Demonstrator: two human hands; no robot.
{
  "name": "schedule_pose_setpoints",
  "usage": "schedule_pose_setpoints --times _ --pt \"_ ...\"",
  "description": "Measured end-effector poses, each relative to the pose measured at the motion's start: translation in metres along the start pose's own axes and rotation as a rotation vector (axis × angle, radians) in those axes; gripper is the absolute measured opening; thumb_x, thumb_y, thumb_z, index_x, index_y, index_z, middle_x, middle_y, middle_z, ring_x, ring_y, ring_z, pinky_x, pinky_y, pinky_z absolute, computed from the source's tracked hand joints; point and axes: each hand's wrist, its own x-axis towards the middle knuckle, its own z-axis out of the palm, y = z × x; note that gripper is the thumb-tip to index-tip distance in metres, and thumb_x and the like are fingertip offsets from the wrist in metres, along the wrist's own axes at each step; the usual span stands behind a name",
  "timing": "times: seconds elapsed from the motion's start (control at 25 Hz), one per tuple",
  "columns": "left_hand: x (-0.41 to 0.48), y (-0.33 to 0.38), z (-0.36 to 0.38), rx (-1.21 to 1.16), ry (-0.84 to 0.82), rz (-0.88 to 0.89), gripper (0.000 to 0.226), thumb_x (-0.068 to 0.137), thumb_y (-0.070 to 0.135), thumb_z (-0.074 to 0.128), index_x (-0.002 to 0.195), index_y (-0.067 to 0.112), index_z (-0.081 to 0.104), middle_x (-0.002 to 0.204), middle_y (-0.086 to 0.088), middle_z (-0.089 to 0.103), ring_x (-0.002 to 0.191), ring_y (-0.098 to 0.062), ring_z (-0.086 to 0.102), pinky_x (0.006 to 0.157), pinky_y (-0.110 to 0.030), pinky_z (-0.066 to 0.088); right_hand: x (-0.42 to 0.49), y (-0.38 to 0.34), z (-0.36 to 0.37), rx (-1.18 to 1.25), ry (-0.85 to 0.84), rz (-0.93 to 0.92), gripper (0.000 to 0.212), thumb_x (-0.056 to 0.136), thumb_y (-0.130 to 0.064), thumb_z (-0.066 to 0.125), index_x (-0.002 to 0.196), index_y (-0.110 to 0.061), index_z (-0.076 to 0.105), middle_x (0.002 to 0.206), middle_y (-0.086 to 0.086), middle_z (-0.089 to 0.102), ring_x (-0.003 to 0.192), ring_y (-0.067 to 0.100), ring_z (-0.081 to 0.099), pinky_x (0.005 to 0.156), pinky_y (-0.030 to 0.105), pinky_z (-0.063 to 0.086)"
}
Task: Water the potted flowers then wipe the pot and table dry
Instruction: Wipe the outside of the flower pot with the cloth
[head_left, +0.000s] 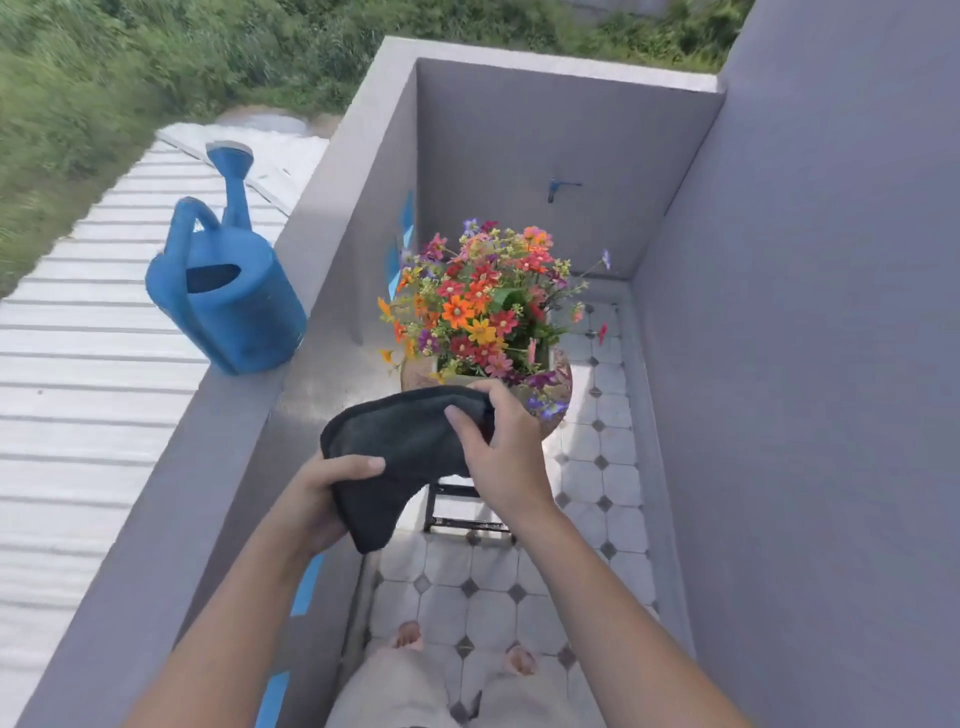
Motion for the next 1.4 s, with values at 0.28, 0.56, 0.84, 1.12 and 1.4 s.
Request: schedule_pose_setpoints --times 0.28,0.56,0.84,1.12,1.4 --pt "0.004 -0.036 0.053 -0.119 0.028 -0.098 0.048 0.054 0.009 0.077 0.1 0.003 0.071 0.097 -0.017 0.073 0.085 -0.031 0.071 0.07 -0.04 0.06 0.013 0.031 -0.046 -0.149 -0.103 -0.146 0.023 0.091 -0.023 0.056 0.111 -0.012 0.055 0.108 0.005 0.063 0.101 0.019 0.056 0.087 0.029 0.044" --pt "0.004 -0.052 0.054 -0.384 0.335 0.099 0.038 0.088 0.012 0.044 0.079 0.01 0.08 0.096 -0.01 0.075 0.086 -0.026 0.072 0.077 -0.044 0.058 0.033 0.071 -0.066 -0.219 0.145 -0.288 0.026 0.096 -0.018 0.045 0.114 -0.004 0.055 0.109 0.011 0.061 0.099 0.021 0.057 0.086 0.015 0.037" --pt "0.041 -0.068 0.022 -0.612 0.673 0.223 0.031 0.092 0.022 0.047 0.115 0.007 0.062 0.108 -0.011 0.072 0.104 -0.029 0.066 0.091 -0.045 0.05 0.08 0.144 -0.04 -0.686 -0.118 -0.382 0.023 0.094 -0.008 0.047 0.111 0.002 0.057 0.108 0.019 0.06 0.101 0.034 0.057 0.089 0.041 0.049" --pt "0.109 -0.065 0.016 -0.369 0.739 0.092 0.017 0.094 0.024 0.053 0.099 0.012 0.064 0.099 -0.009 0.068 0.097 -0.026 0.064 0.089 -0.039 0.051 0.098 0.143 -0.024 -1.036 -0.362 -0.688 0.04 0.08 -0.01 0.028 0.082 0.002 0.066 0.083 0.018 0.068 0.078 0.032 0.066 0.067 0.035 0.057" --pt "0.123 -0.066 0.01 -0.244 0.693 0.067 0.015 0.095 0.021 0.052 0.098 0.014 0.065 0.088 -0.002 0.068 0.081 -0.015 0.064 0.07 -0.028 0.051 0.104 0.137 -0.011 -1.094 -0.55 -0.653 0.019 0.063 0.008 0.051 0.065 -0.005 0.065 0.064 0.011 0.065 0.059 0.027 0.063 0.065 0.033 0.058"
